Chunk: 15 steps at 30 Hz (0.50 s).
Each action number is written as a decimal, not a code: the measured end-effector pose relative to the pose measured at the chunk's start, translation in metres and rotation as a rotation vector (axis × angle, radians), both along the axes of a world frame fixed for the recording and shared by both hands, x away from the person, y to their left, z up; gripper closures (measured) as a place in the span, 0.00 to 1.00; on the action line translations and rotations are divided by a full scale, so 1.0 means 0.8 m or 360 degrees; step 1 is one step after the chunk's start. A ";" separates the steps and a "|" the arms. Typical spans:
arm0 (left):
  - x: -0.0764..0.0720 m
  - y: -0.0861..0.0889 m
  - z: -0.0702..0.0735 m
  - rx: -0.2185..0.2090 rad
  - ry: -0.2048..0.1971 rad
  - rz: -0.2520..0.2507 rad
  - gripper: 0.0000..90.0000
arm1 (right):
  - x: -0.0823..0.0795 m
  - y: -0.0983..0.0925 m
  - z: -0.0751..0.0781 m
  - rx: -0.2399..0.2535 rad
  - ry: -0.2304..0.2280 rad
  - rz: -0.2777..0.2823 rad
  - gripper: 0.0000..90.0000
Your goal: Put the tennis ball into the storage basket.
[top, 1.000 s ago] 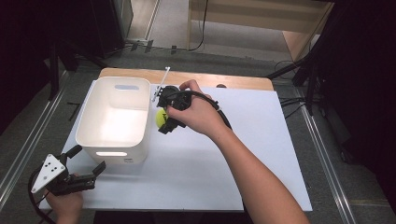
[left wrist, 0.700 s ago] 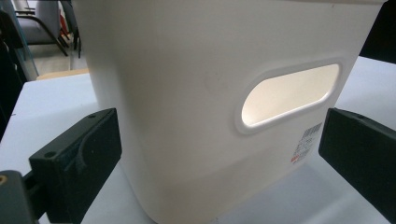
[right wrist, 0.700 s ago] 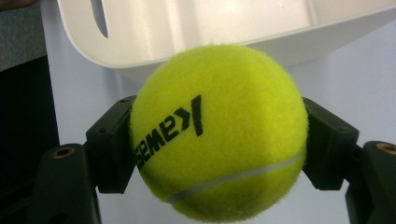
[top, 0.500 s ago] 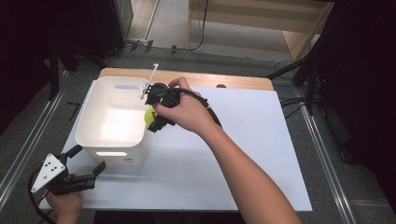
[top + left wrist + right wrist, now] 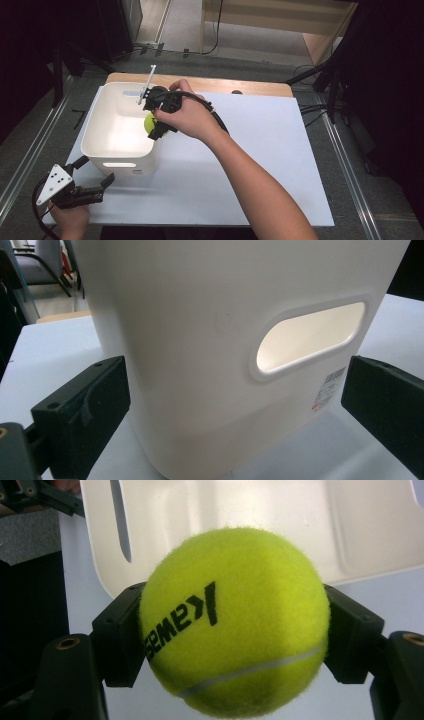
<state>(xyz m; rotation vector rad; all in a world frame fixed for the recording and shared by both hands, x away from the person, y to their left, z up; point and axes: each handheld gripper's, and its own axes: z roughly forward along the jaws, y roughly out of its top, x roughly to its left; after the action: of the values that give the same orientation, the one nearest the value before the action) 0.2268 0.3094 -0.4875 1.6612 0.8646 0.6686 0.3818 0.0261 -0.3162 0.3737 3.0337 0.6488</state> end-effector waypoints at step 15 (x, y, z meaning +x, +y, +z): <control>0.001 0.001 0.000 -0.0013 0.0001 0.0004 0.00 | 0.000 0.026 -0.002 0.0010 0.0006 0.0019 0.26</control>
<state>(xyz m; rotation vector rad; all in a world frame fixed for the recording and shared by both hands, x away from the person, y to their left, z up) 0.2276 0.3104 -0.4875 1.6536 0.8693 0.6656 0.3819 0.0467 -0.3177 0.3578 3.0401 0.6593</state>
